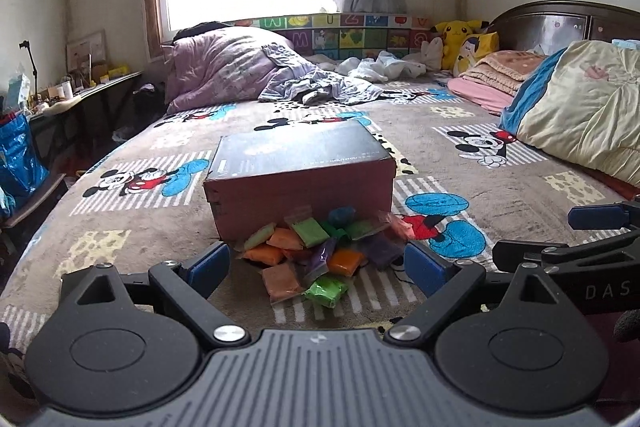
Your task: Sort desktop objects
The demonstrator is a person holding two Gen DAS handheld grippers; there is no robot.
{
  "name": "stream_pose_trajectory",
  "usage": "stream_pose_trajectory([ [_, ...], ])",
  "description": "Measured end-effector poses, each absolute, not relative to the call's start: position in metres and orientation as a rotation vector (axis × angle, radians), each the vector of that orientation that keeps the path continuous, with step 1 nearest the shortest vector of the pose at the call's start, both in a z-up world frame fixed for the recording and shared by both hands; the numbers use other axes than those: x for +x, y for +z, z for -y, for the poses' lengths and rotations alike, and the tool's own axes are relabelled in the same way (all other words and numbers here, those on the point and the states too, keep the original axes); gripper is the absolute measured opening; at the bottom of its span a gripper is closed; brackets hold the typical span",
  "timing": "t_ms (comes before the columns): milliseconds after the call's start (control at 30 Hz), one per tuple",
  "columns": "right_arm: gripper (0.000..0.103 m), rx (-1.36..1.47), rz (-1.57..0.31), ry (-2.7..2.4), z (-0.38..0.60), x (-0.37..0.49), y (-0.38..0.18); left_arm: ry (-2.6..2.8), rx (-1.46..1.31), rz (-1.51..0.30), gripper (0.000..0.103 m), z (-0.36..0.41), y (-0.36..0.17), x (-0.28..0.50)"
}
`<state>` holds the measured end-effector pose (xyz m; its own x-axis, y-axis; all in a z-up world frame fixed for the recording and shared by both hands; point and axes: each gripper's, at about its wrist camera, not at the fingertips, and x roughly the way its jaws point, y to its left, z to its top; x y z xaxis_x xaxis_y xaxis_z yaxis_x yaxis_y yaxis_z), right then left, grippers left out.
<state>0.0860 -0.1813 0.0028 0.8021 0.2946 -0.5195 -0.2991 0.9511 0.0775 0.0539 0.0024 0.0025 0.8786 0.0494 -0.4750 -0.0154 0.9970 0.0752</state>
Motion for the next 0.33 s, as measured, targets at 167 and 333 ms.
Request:
stream_pose_trajectory([
  [167,0.098,0.001,-0.55,0.334,0.1817,0.0824,0.0056,0.037,0.062,-0.488,0.094,-0.0023,0.0068,0.0505],
  [333,0.098,0.002,-0.54,0.351,0.18,0.0778,0.0095,0.042,0.065,-0.472,0.094,-0.0028,0.0101,0.0468],
])
